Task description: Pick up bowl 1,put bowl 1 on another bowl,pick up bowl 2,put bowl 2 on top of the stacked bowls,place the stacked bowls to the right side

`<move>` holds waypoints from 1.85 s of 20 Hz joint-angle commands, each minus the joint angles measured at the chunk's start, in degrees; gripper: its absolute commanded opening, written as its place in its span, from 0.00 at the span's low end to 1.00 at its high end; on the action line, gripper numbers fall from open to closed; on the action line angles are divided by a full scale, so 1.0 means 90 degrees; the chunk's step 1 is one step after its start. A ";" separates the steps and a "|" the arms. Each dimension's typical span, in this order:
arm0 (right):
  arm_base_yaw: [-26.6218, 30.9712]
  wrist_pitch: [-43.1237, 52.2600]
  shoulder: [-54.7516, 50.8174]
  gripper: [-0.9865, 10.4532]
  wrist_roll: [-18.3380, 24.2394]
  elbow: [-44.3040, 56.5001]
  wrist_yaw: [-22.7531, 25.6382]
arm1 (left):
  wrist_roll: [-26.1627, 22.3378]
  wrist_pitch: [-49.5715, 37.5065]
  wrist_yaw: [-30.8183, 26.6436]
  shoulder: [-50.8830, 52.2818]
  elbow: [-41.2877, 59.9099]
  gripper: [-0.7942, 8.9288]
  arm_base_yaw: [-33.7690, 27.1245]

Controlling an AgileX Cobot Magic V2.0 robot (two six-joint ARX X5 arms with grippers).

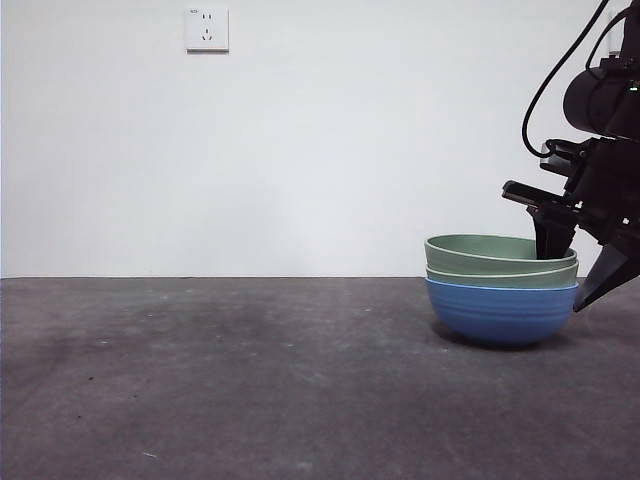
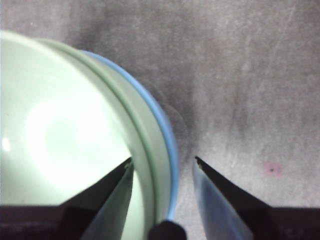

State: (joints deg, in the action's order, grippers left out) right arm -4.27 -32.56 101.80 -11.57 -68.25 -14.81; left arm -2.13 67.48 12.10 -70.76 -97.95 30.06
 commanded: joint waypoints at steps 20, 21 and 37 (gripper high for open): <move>-0.0724 -0.3835 -0.5612 0.06 0.0631 0.0027 -0.0036 | -0.0129 0.0102 0.0002 -0.0010 -0.0005 0.10 -0.0005; -0.0731 -0.3866 -0.5729 0.08 0.0665 0.0027 -0.0034 | -0.0129 0.0104 0.0002 -0.0010 -0.0005 0.07 -0.0005; -0.0741 -0.3898 -0.5889 0.09 0.0675 0.0027 0.0017 | -0.0121 0.0129 -0.0005 -0.0010 -0.0005 0.08 -0.0005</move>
State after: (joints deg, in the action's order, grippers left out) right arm -10.85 -67.77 48.88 -5.98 -68.25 -14.81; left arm -2.59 68.79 12.12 -70.76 -97.95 30.06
